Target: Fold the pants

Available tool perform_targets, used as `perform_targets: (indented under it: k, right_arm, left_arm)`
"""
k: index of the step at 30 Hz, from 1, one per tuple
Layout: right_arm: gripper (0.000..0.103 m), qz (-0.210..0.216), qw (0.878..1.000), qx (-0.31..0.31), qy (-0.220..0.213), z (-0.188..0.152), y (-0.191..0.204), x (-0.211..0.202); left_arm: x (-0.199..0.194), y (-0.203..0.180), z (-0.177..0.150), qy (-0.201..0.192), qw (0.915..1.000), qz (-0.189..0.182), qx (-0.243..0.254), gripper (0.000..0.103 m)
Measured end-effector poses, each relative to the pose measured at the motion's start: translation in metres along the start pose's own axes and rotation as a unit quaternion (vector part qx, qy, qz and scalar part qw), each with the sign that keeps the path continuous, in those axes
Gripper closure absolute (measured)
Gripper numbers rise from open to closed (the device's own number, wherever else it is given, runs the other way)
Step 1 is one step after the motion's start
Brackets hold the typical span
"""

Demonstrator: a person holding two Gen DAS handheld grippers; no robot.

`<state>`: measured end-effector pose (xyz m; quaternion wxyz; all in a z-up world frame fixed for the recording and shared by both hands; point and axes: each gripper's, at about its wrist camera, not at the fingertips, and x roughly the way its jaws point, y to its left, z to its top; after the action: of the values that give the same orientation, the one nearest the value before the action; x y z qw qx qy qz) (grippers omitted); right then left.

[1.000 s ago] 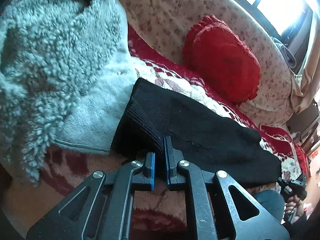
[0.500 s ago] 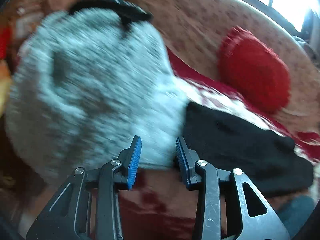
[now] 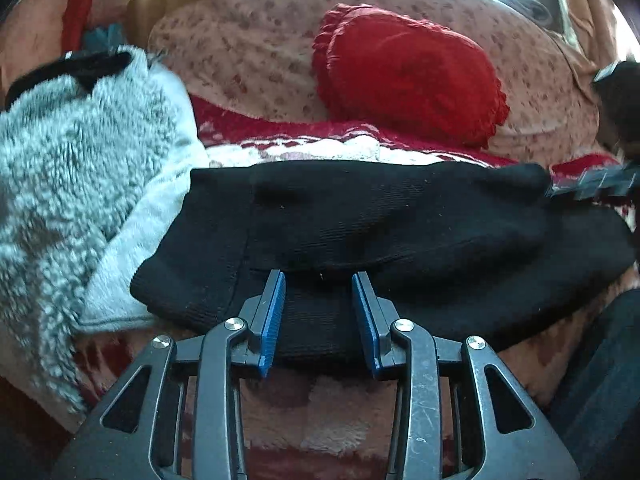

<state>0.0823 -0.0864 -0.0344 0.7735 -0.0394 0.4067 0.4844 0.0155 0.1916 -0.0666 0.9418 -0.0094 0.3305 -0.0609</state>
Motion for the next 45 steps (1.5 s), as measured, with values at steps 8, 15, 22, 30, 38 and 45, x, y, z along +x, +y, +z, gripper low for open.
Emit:
perform_targets:
  k: [8, 15, 22, 30, 38, 45]
  right_arm:
    - [0.103, 0.041, 0.951, 0.3, -0.07, -0.035, -0.135, -0.01]
    - [0.102, -0.046, 0.961, 0.263, -0.075, -0.021, -0.105, -0.031]
    - [0.101, 0.081, 0.978, 0.173, -0.085, 0.027, -0.061, -0.011]
    - [0.103, -0.01, 0.944, 0.317, -0.084, -0.003, -0.138, 0.006]
    - [0.103, -0.011, 0.956, 0.261, -0.136, 0.007, -0.102, -0.033]
    - [0.102, 0.064, 0.985, 0.156, -0.026, 0.007, -0.042, -0.006]
  left_arm:
    - [-0.006, -0.004, -0.003, -0.006, 0.9999, 0.006, -0.005, 0.068]
    - [-0.027, -0.002, 0.026, -0.036, 0.9987, 0.035, -0.004, 0.069]
    - [0.004, -0.015, 0.082, -0.017, 0.9998, 0.005, 0.005, 0.069]
    - [0.055, 0.012, 0.069, 0.059, 0.9952, 0.01, -0.078, 0.068]
    - [0.021, 0.0, 0.079, 0.008, 0.9959, 0.048, -0.076, 0.068]
    - [-0.037, -0.084, 0.052, -0.047, 0.9974, -0.05, 0.021, 0.068]
